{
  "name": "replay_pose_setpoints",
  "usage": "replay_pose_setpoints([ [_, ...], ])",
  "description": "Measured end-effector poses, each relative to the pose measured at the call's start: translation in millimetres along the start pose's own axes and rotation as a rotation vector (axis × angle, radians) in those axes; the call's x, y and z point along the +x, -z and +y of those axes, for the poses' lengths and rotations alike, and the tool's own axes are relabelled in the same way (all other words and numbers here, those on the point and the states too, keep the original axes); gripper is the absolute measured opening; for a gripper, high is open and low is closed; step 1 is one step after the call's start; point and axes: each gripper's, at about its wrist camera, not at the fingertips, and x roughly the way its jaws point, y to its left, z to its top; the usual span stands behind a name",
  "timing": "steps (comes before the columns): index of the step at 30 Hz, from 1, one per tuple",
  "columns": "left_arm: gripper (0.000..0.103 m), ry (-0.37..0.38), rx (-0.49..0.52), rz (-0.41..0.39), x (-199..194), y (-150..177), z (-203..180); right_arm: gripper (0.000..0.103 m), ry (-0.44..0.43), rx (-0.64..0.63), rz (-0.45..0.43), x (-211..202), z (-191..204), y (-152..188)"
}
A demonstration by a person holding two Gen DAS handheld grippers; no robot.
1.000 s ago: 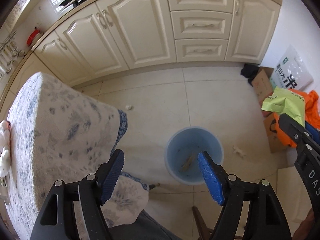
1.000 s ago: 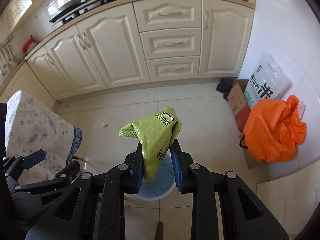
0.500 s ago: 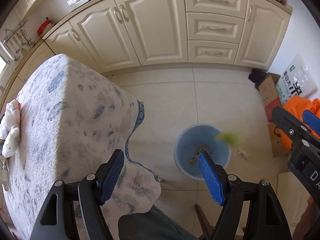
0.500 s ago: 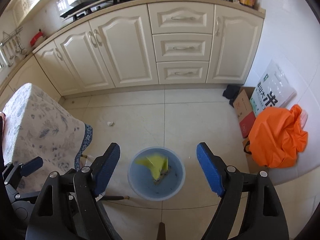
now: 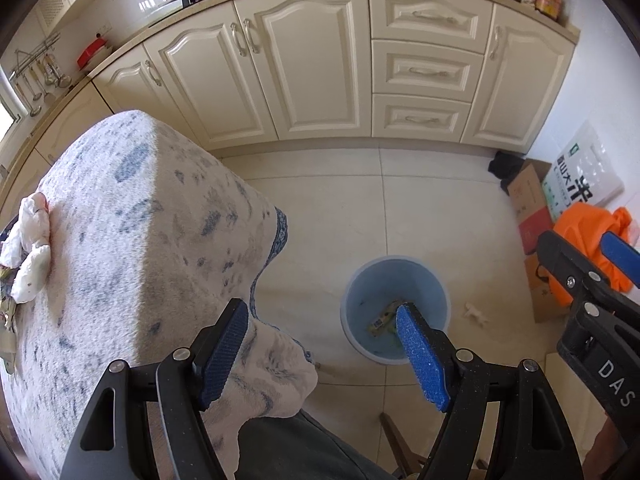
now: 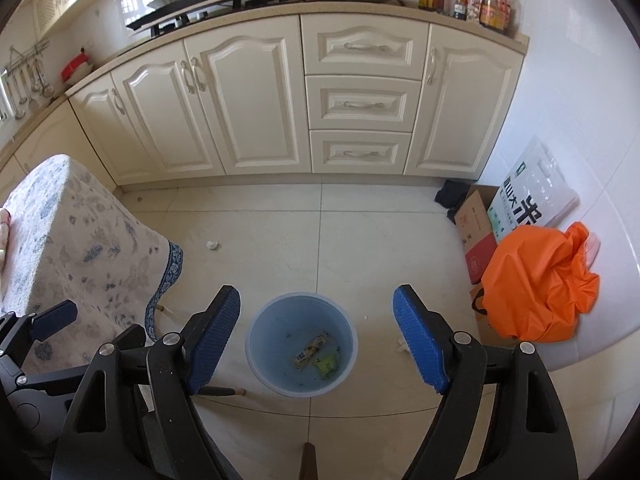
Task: Collect trash
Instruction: 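Move both open tools back to the table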
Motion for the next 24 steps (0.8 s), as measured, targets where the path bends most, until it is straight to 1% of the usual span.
replay_pose_setpoints([
  [5, 0.073, 0.005, -0.010, -0.043, -18, 9, 5, 0.081, 0.001, -0.008, -0.031, -17, 2, 1],
  [13, 0.073, 0.023, -0.030, -0.109, -55, 33, 18, 0.081, 0.008, -0.026, -0.084, -49, 12, 8],
  [17, 0.073, 0.013, -0.046, -0.150, -79, 47, 31, 0.082, 0.005, -0.038, -0.112, -62, 19, 10],
  [24, 0.074, -0.007, -0.121, -0.201, -114, 74, 62, 0.085, -0.035, -0.085, -0.171, -87, 43, 12],
])
